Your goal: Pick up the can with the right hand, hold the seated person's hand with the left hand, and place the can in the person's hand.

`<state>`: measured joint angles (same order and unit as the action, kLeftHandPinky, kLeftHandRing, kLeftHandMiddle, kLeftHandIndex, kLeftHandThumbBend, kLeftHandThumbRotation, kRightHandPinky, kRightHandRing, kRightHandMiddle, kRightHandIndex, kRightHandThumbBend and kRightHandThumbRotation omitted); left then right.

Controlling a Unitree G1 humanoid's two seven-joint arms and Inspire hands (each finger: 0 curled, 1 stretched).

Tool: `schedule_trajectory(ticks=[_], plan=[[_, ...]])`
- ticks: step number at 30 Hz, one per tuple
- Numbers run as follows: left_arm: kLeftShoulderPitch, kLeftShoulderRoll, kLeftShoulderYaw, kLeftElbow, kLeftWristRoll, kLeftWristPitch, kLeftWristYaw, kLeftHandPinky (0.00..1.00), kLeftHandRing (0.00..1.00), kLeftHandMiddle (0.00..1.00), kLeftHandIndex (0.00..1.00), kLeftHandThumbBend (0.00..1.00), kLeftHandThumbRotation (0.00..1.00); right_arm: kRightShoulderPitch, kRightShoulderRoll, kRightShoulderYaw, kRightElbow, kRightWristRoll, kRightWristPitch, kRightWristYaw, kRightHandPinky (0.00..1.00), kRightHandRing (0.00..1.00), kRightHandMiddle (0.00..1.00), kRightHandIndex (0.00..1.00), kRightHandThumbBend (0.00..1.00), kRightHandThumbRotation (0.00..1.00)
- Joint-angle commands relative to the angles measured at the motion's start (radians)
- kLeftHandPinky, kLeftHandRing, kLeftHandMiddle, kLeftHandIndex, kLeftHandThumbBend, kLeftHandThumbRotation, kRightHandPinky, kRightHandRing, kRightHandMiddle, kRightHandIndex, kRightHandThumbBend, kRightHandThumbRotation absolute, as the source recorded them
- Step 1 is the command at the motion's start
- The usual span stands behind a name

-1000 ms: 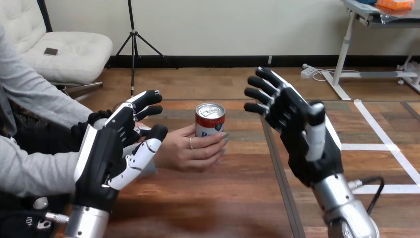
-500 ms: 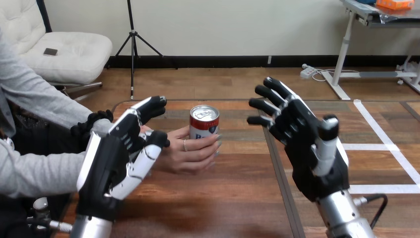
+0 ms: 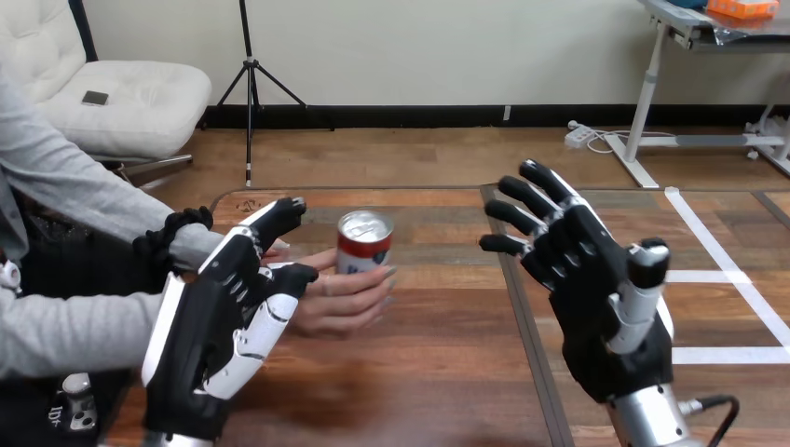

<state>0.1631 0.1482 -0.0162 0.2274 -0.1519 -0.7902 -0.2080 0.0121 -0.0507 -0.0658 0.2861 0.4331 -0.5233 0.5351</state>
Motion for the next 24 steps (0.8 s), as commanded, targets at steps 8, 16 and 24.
schedule_trajectory(ticks=[8,16,24], plan=[[0.019,-0.065,-0.017,-0.120,0.008,-0.010,0.013,0.63,0.84,0.82,0.75,0.30,0.51,0.001,0.023,-0.024,-0.041,0.001,-0.020,-0.004,0.72,0.83,0.85,0.85,1.00,1.00],[0.022,-0.067,-0.020,-0.111,-0.005,0.006,-0.008,0.70,0.85,0.83,0.76,0.30,0.48,0.005,0.018,-0.027,-0.021,-0.032,-0.040,-0.009,0.73,0.83,0.85,0.84,1.00,1.00],[0.016,-0.078,-0.017,-0.098,-0.021,0.025,-0.019,0.71,0.85,0.83,0.77,0.34,0.49,-0.001,0.021,-0.029,-0.015,-0.046,-0.053,-0.011,0.73,0.81,0.83,0.84,1.00,1.00]])
